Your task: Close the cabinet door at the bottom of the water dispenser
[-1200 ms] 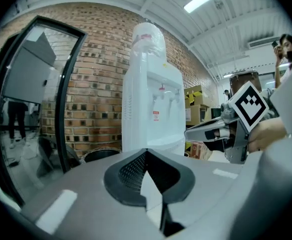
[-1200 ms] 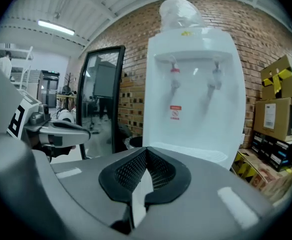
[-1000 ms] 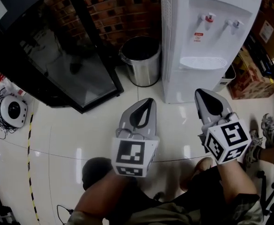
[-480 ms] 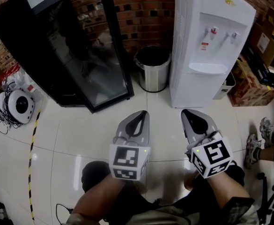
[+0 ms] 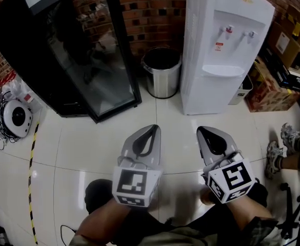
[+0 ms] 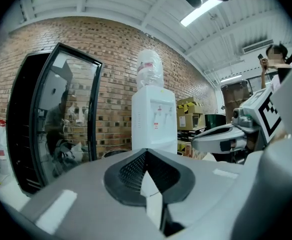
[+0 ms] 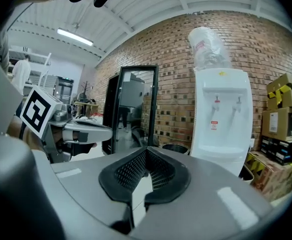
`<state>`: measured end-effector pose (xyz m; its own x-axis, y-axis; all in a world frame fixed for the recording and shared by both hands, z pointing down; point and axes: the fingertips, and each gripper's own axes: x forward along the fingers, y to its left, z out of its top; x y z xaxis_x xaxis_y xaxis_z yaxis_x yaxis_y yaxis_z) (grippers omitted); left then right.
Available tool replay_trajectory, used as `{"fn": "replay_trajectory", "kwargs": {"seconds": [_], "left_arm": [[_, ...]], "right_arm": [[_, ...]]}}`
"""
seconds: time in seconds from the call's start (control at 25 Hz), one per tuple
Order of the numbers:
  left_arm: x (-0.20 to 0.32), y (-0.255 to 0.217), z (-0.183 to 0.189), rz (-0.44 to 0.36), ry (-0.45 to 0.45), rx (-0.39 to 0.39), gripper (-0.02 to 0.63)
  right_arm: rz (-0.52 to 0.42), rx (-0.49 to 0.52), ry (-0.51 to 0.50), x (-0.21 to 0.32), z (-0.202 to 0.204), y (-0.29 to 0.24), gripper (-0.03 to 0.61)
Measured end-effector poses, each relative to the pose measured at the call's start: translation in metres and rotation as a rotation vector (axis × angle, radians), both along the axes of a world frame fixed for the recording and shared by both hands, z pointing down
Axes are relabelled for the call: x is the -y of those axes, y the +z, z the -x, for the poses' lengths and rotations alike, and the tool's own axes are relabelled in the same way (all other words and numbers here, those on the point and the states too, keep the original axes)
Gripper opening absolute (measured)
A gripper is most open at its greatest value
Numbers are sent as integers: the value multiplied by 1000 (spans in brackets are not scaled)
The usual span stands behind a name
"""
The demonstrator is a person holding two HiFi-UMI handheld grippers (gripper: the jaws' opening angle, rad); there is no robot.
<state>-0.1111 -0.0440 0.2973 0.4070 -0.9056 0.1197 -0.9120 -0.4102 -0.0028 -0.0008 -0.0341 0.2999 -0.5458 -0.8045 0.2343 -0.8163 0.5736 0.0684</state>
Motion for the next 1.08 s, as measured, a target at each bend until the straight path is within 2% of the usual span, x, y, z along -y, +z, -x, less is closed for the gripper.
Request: {"fn": "replay_trajectory", "kwargs": {"seconds": [0.24, 1.08], "left_arm": [[0, 1, -16, 1, 34, 20, 0], [10, -1, -36, 16, 63, -3, 0]], "right_arm": [[15, 12, 24, 6, -4, 0, 0], [35, 29, 8, 7, -7, -3, 0]]}}
